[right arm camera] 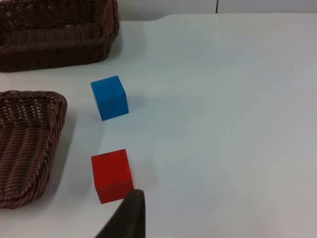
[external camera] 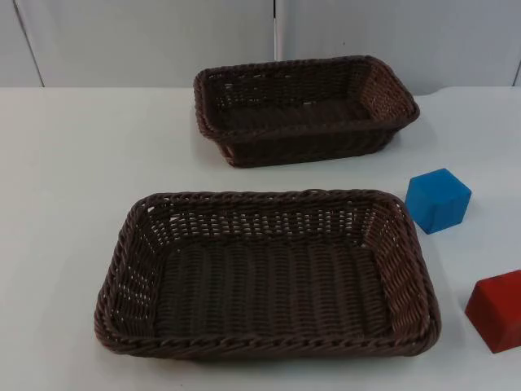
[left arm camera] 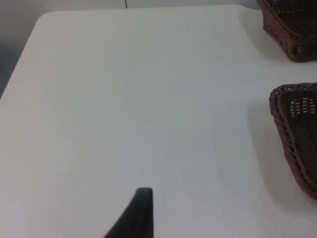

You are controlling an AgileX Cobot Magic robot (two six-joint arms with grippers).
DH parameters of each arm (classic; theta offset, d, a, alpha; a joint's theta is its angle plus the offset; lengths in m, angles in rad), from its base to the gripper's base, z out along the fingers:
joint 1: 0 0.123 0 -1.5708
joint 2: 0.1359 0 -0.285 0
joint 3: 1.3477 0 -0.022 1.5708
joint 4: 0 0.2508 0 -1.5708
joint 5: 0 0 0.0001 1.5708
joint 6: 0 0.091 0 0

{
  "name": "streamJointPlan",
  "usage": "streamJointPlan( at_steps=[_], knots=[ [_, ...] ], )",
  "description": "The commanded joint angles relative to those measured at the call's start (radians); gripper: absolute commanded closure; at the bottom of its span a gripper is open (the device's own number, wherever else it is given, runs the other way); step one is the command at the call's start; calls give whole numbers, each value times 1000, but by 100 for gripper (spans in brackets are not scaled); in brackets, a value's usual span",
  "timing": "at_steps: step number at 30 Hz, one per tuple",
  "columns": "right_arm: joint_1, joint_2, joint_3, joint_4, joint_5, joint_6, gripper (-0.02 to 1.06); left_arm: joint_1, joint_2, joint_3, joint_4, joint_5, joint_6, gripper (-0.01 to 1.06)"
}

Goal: Pick up one cube with the left hand and place it into the upper basket. Pick up one cube with the right hand and place it into the lower basket.

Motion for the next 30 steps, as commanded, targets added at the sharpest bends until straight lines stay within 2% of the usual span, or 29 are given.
streamJointPlan(
  at_steps=[1, 4, 9, 19, 30],
  knots=[
    [-4, -4, 5, 3, -5, -10, -1, -7, 5, -12, -10, -35, -2, 6],
    [-4, -4, 5, 3, -5, -10, -1, -7, 46, -28, -25, -86, -2, 6],
    [-4, -4, 5, 3, -5, -10, -1, -7, 97, -34, -38, -121, -2, 6],
    [-4, -4, 5, 3, -5, -10, -1, -7, 142, -34, -100, -160, 8, 6],
    [-4, -4, 5, 3, -5, -10, -1, -7, 234, -34, -248, -228, 112, 6]
  ],
)
